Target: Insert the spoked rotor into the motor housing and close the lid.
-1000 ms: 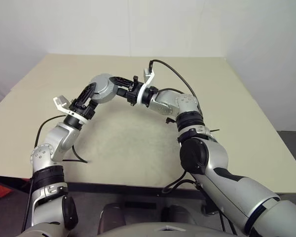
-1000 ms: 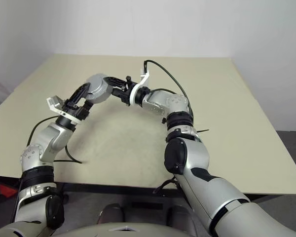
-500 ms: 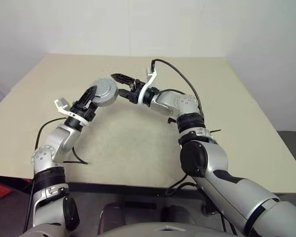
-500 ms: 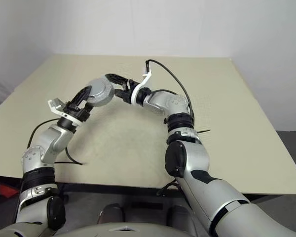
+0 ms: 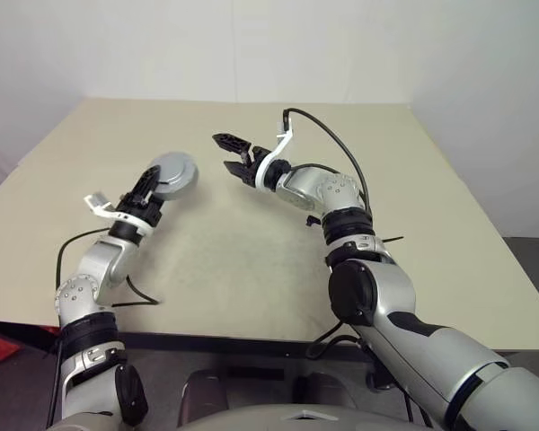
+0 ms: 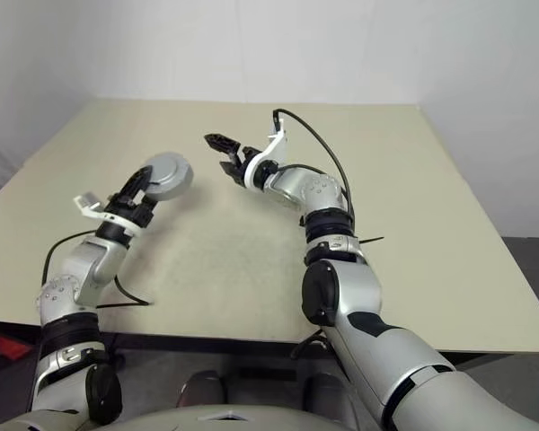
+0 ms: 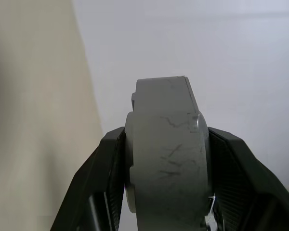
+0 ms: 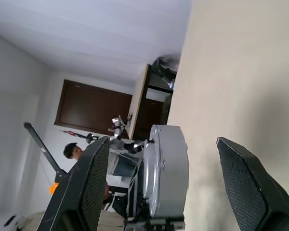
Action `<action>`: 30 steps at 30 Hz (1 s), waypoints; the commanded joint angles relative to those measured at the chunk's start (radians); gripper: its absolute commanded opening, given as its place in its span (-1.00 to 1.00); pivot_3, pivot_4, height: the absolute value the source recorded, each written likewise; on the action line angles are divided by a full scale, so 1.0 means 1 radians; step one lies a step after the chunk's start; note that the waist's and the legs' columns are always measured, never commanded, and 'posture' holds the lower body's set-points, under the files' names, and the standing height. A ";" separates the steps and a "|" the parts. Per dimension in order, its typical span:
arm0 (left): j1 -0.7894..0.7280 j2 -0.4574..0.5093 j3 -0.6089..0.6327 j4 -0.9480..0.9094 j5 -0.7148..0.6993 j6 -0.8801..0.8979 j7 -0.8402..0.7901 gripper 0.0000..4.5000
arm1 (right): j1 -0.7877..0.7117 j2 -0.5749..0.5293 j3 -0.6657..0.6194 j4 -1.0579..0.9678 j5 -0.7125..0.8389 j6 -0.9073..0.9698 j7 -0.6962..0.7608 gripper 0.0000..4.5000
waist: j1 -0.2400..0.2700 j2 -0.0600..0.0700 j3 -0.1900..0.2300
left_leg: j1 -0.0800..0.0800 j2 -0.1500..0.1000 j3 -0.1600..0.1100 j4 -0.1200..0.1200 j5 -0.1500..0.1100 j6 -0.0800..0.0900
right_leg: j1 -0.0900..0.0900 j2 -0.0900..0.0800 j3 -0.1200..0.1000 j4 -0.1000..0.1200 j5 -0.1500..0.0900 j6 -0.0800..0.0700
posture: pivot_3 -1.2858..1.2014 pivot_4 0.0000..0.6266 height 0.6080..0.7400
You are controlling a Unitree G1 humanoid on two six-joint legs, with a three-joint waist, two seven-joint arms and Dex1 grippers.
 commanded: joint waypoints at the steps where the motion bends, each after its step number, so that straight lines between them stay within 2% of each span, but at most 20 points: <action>1: 0.004 0.012 0.061 -0.104 0.013 -0.067 -0.004 -0.01 | -0.006 -0.026 -0.008 -0.028 0.014 0.009 0.036 0.77 | 0.001 -0.001 0.000 | 0.000 0.000 0.000 0.000 0.000 0.000 | 0.000 0.000 0.000 0.000 0.000 0.000 | 0.03 -1.00 1.00; 9: 0.037 0.029 0.158 -0.114 0.097 -0.205 0.066 -0.01 | 0.015 -0.066 -0.019 -0.021 0.010 0.021 0.030 0.77 | 0.001 -0.004 -0.001 | 0.001 0.000 0.000 0.001 0.000 0.000 | 0.001 0.000 0.000 0.000 0.000 0.000 | 0.03 -1.00 1.00; 16: 0.009 0.050 0.196 -0.024 0.184 -0.287 0.181 -0.01 | 0.030 -0.053 -0.016 -0.036 0.010 0.028 0.014 0.77 | 0.001 -0.006 0.000 | 0.001 0.000 -0.001 0.001 0.000 0.000 | 0.001 0.000 0.000 0.000 0.000 0.000 | 0.03 -1.00 1.00; 21: -0.024 0.055 0.210 0.026 0.227 -0.315 0.270 -0.01 | 0.030 -0.050 -0.016 -0.036 0.010 0.022 0.008 0.77 | 0.002 -0.008 0.000 | 0.001 0.000 -0.001 0.001 0.000 0.000 | 0.001 0.000 0.000 0.000 0.000 0.000 | 0.03 -1.00 1.00; 30: -0.042 0.049 0.219 0.035 0.253 -0.302 0.287 -0.01 | 0.033 -0.047 -0.013 -0.035 0.007 0.023 0.006 0.77 | 0.002 -0.012 0.000 | 0.001 0.000 -0.003 0.002 0.000 0.000 | 0.001 0.000 -0.002 0.000 0.000 0.000 | 0.03 -1.00 1.00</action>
